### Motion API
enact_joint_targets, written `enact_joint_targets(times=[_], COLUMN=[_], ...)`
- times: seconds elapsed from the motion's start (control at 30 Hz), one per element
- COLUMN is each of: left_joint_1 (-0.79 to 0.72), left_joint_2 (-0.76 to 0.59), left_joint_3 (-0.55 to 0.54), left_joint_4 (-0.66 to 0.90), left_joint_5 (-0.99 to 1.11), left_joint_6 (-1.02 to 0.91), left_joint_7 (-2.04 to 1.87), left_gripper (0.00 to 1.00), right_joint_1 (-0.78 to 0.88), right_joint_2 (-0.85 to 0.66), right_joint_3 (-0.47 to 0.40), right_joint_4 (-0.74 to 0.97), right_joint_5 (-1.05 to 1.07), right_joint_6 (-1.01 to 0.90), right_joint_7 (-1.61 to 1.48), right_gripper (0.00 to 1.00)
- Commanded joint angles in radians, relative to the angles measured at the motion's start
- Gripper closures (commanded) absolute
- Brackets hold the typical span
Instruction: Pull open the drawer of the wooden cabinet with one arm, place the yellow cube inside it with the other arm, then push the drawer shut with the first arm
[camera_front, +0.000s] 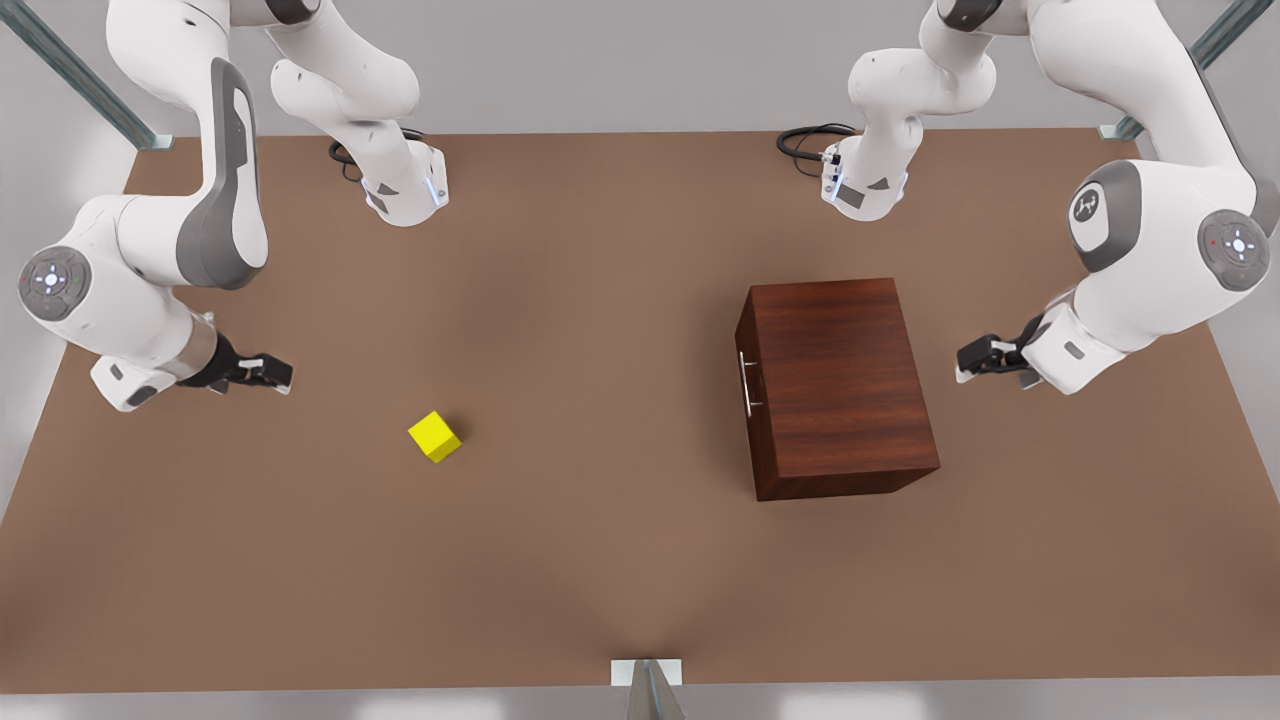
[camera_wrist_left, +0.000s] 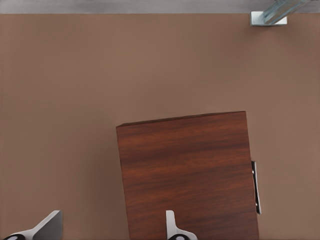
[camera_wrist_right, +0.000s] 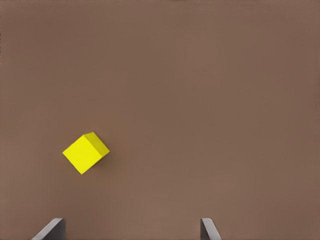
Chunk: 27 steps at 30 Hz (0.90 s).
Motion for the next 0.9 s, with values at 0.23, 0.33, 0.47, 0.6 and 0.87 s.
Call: enact_joint_targets(times=[0.23,0.33,0.47,0.6,0.87], left_joint_1=[-0.24,-0.55,-0.731,-0.7,-0.673], left_joint_2=[0.002,0.067,0.238,0.368,0.486], left_joint_3=[-0.024,-0.024,-0.031,-0.001,0.007], left_joint_4=[-0.022,0.052,0.171,0.219,0.256], left_joint_5=[0.137,0.208,0.297,0.318,0.414], left_joint_6=[-0.07,-0.079,-0.096,0.0,0.079], left_joint_7=[-0.319,-0.71,-0.997,-1.177,-1.351], left_gripper=[0.0,0.0,0.0,0.0,0.0], right_joint_1=[0.019,0.007,0.012,0.013,0.013], right_joint_2=[0.04,0.071,0.091,0.105,0.114], right_joint_3=[-0.005,-0.006,-0.005,-0.002,0.001], right_joint_4=[0.053,0.051,0.068,0.079,0.083], right_joint_5=[-0.019,0.038,0.044,0.047,0.039], right_joint_6=[0.056,0.061,0.061,0.11,0.168], right_joint_7=[0.752,0.747,0.903,0.982,1.091], right_gripper=[0.0,0.0,0.0,0.0,0.0])
